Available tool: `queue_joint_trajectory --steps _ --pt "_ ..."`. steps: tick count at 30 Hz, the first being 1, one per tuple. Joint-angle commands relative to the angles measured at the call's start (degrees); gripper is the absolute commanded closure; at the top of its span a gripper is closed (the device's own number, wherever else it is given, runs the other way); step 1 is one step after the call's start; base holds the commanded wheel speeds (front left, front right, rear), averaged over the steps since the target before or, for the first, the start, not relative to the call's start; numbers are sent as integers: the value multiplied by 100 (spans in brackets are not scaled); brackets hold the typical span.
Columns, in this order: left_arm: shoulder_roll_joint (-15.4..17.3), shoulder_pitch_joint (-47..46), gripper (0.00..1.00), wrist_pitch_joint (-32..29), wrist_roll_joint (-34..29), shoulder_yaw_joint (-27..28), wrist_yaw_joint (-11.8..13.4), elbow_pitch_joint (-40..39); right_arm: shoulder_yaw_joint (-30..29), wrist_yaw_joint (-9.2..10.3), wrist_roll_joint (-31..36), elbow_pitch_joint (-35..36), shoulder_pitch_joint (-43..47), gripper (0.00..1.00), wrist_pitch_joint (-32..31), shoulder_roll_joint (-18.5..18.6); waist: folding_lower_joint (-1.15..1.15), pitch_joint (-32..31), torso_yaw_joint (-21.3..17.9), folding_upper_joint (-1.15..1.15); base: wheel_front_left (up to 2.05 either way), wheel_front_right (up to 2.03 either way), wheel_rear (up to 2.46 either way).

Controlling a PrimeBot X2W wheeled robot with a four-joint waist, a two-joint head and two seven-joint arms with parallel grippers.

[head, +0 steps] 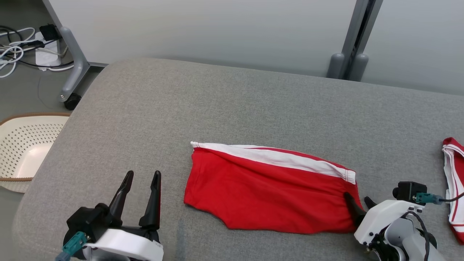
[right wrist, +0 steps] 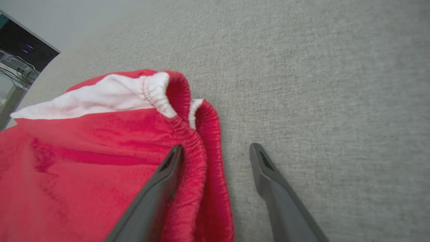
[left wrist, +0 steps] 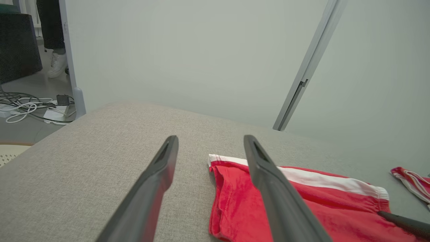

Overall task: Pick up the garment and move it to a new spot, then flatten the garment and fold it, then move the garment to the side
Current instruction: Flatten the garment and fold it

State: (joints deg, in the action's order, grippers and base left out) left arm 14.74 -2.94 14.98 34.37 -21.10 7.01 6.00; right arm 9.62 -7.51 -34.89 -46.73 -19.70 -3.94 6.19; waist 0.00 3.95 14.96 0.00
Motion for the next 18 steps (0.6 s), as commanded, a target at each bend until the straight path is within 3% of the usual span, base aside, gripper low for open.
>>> queue_joint_trajectory --steps 1,6,7,8,18 --pt "36 -95 0 12 -1 14 -38 35 81 3 -142 -154 62 0 -203 -75 0 21 43 0 0 0 0" --pt "36 -123 0 0 -40 -37 -23 90 362 2 -581 -300 130 2 -553 -241 0 18 162 0 0 0 0" --pt "48 -128 0 -1 -38 -36 -26 97 420 2 -648 -280 132 61 -546 -257 0 9 183 0 0 0 0" --pt "54 -132 0 -3 -36 -35 -21 98 451 1 -718 -237 122 100 -477 -264 0 2 198 0 0 0 0" --pt "130 -40 0 -26 9 -10 10 72 683 2 -1111 123 31 100 -80 56 0 -148 31 0 0 0 0"
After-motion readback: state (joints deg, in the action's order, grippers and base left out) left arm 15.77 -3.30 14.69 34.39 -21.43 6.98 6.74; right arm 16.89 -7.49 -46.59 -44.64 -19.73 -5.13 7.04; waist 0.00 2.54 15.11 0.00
